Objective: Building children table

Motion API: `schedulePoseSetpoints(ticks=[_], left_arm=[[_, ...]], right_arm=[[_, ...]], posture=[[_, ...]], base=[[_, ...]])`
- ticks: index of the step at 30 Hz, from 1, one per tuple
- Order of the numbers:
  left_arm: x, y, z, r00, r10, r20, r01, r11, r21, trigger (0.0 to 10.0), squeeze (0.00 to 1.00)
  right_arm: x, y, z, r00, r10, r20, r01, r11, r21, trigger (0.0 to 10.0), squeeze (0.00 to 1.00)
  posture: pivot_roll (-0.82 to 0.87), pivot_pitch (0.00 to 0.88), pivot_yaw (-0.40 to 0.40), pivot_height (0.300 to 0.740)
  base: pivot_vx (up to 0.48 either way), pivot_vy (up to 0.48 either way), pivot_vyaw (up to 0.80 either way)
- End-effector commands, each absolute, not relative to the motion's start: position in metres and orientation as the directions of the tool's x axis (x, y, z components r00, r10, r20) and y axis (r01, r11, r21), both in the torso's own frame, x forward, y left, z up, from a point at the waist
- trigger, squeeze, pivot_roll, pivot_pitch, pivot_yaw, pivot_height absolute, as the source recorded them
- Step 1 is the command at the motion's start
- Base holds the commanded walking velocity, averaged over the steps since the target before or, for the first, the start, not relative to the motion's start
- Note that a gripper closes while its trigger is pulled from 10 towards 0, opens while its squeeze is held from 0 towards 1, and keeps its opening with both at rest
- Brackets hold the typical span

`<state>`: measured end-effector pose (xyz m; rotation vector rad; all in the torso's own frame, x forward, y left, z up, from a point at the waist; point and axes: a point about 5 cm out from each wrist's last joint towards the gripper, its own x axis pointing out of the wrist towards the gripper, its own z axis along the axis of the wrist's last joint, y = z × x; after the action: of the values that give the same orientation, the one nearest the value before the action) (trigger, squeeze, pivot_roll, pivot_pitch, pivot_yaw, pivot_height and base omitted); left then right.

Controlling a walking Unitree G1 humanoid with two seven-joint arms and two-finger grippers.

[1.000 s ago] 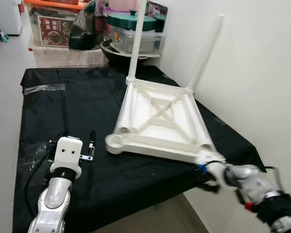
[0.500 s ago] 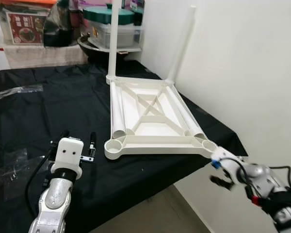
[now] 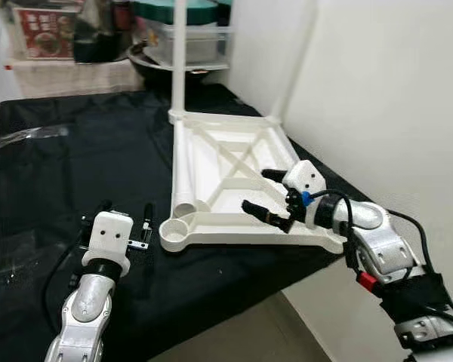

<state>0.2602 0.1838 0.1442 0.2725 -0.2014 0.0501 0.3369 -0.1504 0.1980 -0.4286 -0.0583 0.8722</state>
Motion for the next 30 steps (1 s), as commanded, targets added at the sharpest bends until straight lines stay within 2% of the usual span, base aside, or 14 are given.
schedulePoseSetpoints(ticks=[1, 3, 5, 11, 17, 24, 26, 27, 30], left_arm=[[0.26, 0.18, 0.142, 0.981, 0.007, 0.194, -0.059, 0.964, 0.259, 10.0, 0.0], [0.26, 0.18, 0.142, 0.981, 0.006, 0.194, -0.057, 0.964, 0.258, 10.0, 0.0], [0.261, 0.18, 0.143, 0.981, 0.003, 0.196, -0.054, 0.965, 0.258, 10.0, 0.0], [0.262, 0.178, 0.145, 0.979, -0.002, 0.202, -0.05, 0.965, 0.256, 10.0, 0.0], [0.261, 0.178, 0.145, 0.979, -0.003, 0.201, -0.05, 0.966, 0.254, 10.0, 0.0], [0.261, 0.175, 0.144, 0.98, -0.004, 0.201, -0.047, 0.968, 0.246, 10.0, 0.0], [0.261, 0.175, 0.144, 0.98, -0.004, 0.201, -0.046, 0.968, 0.245, 10.0, 0.0], [0.261, 0.175, 0.145, 0.979, -0.001, 0.204, -0.049, 0.97, 0.239, 10.0, 0.0], [0.262, 0.176, 0.145, 0.978, 0.005, 0.21, -0.055, 0.971, 0.232, 10.0, 0.0]], right_arm=[[0.337, -0.154, 0.196, 0.667, 0.737, -0.109, -0.714, 0.592, -0.374, 10.0, 0.0], [0.346, -0.145, 0.198, 0.75, 0.662, -0.014, -0.615, 0.688, -0.385, 10.0, 0.0], [0.35, -0.132, 0.199, 0.792, 0.607, 0.059, -0.55, 0.752, -0.364, 10.0, 0.0], [0.343, -0.104, 0.198, 0.785, 0.61, 0.105, -0.547, 0.763, -0.344, 10.0, 0.0], [0.34, -0.092, 0.198, 0.775, 0.621, 0.117, -0.557, 0.759, -0.337, 10.0, 0.0], [0.347, -0.095, 0.2, 0.82, 0.556, 0.136, -0.499, 0.811, -0.306, 10.0, 0.0], [0.348, -0.096, 0.2, 0.828, 0.544, 0.138, -0.478, 0.812, -0.335, 10.0, 0.0], [0.349, -0.1, 0.2, 0.849, 0.508, 0.145, -0.46, 0.846, -0.269, 10.0, 0.0], [0.351, -0.104, 0.194, 0.878, 0.467, 0.104, -0.42, 0.857, -0.299, 10.0, 0.0]], posture=[[0.08, 0.0, -0.144, 0.74], [0.08, 0.0, -0.146, 0.74], [0.09, 0.0, -0.15, 0.74], [0.1, 0.0, -0.154, 0.74], [0.09, 0.0, -0.155, 0.74], [0.09, 0.0, -0.155, 0.74], [0.08, 0.0, -0.154, 0.74], [0.08, 0.0, -0.155, 0.74], [0.08, 0.0, -0.155, 0.74]], base=[[0.0, 0.0, 0.0], [0.0, 0.0, 0.0], [0.0, 0.0, 0.0], [0.0, -0.268, 0.0], [0.0, -0.464, 0.0], [0.0, -0.465, 0.0], [0.0, -0.461, 0.8], [0.0, 0.0, 0.59], [0.0, 0.0, 0.27]])
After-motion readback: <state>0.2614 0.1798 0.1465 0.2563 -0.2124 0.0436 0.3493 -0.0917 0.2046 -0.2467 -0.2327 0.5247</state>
